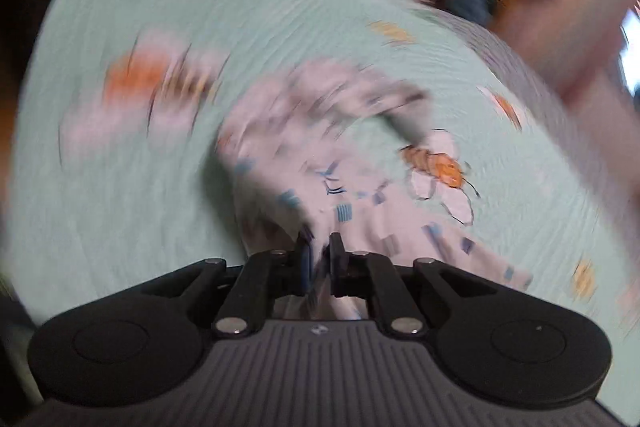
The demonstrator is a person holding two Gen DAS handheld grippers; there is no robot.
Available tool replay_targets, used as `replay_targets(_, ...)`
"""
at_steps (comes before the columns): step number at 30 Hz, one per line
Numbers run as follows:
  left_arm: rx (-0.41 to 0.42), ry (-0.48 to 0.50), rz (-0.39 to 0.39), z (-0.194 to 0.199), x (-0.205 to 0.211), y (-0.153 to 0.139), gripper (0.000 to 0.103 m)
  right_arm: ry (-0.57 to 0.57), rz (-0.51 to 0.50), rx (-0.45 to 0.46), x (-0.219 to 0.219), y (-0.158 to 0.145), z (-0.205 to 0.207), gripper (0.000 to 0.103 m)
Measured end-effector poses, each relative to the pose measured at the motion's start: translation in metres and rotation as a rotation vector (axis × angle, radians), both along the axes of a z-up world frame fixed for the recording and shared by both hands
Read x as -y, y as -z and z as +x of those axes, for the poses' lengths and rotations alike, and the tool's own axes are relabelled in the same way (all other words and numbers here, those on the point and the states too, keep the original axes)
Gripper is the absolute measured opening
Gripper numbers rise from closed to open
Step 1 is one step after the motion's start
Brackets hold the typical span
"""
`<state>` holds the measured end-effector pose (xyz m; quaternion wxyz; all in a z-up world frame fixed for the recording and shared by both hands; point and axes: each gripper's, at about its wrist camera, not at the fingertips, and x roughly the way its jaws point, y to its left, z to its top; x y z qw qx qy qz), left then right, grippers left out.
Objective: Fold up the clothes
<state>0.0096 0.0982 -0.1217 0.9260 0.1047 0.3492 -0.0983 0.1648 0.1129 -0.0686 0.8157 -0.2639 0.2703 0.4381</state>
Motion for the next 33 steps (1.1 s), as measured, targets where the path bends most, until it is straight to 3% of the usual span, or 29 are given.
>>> replay_targets(4,0.03,-0.012,-0.035,-0.003,-0.008,-0.006,0.09,0.361,0.418,-0.182,0.072,-0.079,0.062,0.009)
replay_targets(7,0.046,0.008,-0.056,-0.005,-0.009,-0.009,0.09,0.632,0.72,-0.27,0.16,-0.12,0.09,0.009)
replay_targets(10,0.069,0.033,-0.047,-0.006,-0.003,-0.013,0.09,0.891,0.903,-0.281,0.237,-0.137,0.091,0.01)
replay_targets(12,0.084,0.049,-0.041,-0.006,0.001,-0.015,0.091,1.046,0.956,-0.244,0.275,-0.14,0.085,0.01)
replay_targets(15,0.093,0.038,-0.003,0.006,0.012,-0.018,0.092,1.262,0.923,-0.209,0.317,-0.13,0.079,0.012)
replay_targets(18,0.093,0.039,0.014,0.022,0.026,-0.02,0.092,1.356,0.693,-0.169,0.344,-0.112,0.094,0.018)
replay_targets(19,0.092,0.042,0.017,0.029,0.032,-0.021,0.092,1.348,0.631,-0.171,0.35,-0.105,0.097,0.018)
replay_targets(23,0.132,0.118,0.158,0.059,0.083,-0.019,0.091,1.231,0.6,-0.23,0.377,-0.079,0.084,0.018)
replay_targets(26,0.174,0.174,0.267,0.089,0.129,-0.013,0.09,1.205,0.609,-0.221,0.402,-0.063,0.061,0.025)
replay_targets(30,0.205,0.225,0.393,0.132,0.182,0.002,0.085,1.095,0.485,-0.151,0.409,-0.038,0.033,0.031)
replay_targets(32,0.161,0.247,0.415,0.155,0.197,0.012,0.059,1.009,0.38,-0.097,0.413,-0.03,0.022,0.038)
replay_targets(33,0.139,0.259,0.426,0.166,0.204,0.017,0.051,0.972,0.325,-0.065,0.414,-0.026,0.017,0.038)
